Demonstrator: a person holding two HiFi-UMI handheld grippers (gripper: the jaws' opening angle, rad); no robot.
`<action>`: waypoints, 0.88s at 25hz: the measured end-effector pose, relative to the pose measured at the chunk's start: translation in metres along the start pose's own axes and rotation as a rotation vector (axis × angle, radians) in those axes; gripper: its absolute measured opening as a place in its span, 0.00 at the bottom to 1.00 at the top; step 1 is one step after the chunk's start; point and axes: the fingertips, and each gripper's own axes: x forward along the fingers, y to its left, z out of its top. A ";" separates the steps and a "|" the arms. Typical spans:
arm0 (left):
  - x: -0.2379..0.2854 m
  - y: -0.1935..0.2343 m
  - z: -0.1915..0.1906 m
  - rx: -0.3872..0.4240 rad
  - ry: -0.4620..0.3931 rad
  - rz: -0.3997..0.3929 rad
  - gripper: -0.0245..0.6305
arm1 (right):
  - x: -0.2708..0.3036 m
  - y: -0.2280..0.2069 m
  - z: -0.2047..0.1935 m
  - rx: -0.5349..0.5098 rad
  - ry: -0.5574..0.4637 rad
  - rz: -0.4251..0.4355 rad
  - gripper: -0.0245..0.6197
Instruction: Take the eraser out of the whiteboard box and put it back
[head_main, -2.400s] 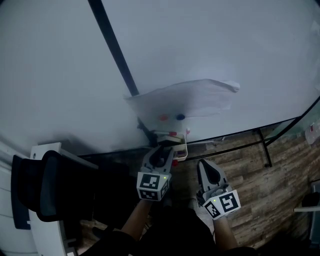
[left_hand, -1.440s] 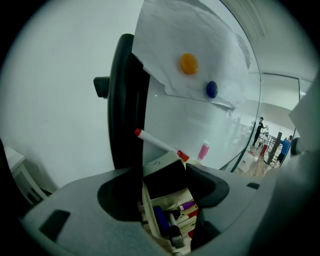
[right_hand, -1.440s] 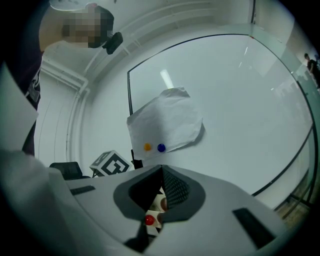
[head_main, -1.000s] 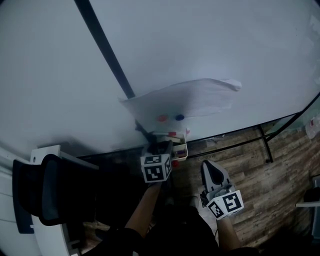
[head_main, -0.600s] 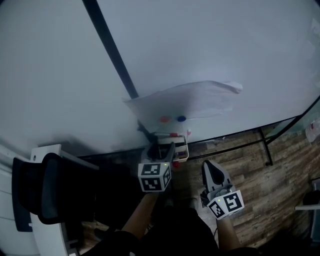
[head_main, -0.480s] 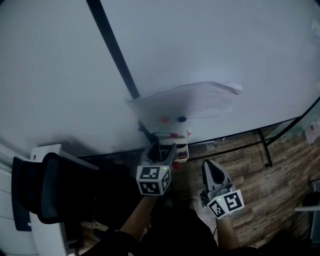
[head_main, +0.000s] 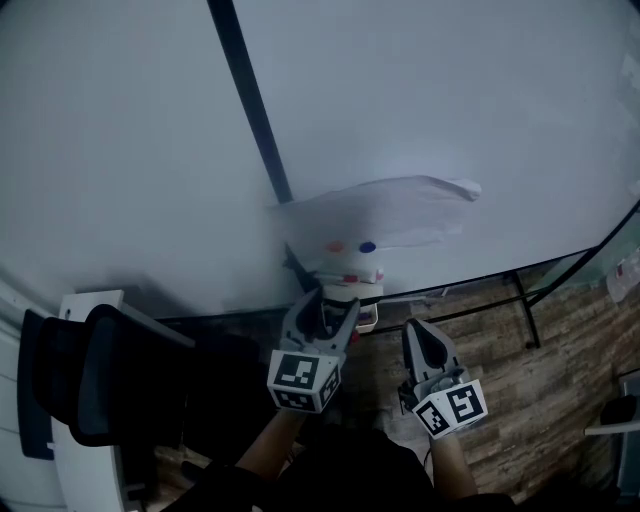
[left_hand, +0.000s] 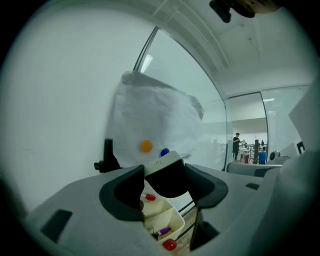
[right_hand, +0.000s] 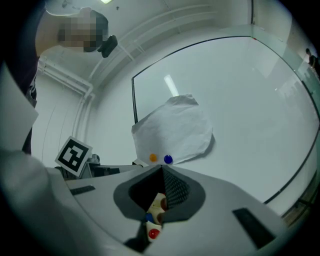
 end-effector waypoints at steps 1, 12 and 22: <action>-0.004 -0.004 0.010 0.012 -0.032 -0.014 0.42 | 0.000 0.001 0.007 -0.008 -0.013 0.003 0.04; -0.053 -0.041 0.117 0.146 -0.352 -0.105 0.42 | -0.002 0.027 0.093 -0.120 -0.186 0.056 0.04; -0.068 -0.048 0.116 0.177 -0.382 -0.110 0.42 | -0.003 0.036 0.096 -0.126 -0.198 0.084 0.04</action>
